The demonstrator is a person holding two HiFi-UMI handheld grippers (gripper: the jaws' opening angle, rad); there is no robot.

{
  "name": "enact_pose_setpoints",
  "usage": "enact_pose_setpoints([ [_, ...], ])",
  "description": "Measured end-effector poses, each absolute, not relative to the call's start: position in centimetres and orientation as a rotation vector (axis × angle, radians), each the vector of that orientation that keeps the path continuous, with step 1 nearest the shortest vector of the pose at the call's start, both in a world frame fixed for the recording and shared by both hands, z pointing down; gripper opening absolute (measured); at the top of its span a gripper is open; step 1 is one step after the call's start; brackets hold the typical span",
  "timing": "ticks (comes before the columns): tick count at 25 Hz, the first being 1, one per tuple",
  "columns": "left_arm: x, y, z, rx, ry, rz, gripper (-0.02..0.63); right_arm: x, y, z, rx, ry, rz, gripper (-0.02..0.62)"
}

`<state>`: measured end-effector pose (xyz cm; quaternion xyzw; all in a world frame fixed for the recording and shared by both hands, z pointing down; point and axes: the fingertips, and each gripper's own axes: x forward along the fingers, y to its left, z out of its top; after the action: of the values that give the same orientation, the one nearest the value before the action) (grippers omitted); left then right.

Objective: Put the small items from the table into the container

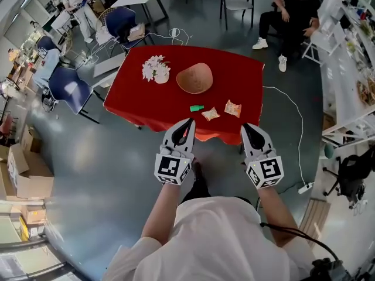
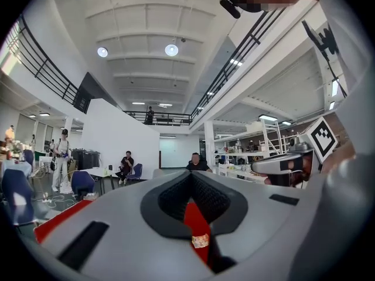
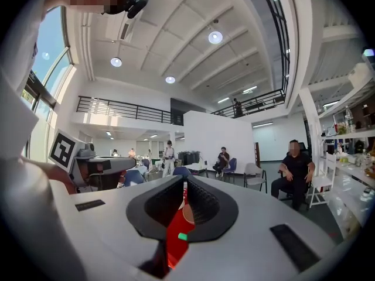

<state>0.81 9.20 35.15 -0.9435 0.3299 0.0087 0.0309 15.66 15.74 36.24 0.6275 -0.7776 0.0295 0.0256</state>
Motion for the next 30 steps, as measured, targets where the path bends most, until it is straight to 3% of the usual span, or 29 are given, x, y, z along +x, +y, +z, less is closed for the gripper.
enact_pose_setpoints([
  [15, -0.8, -6.2, 36.4, -2.936, 0.9, -0.009, 0.005, 13.9, 1.7, 38.0, 2.002, -2.316, 0.127, 0.014],
  [30, 3.5, -12.9, 40.3, -2.938, 1.061, -0.07, 0.005, 19.7, -5.7, 42.6, 1.798, -2.343, 0.162, 0.014],
])
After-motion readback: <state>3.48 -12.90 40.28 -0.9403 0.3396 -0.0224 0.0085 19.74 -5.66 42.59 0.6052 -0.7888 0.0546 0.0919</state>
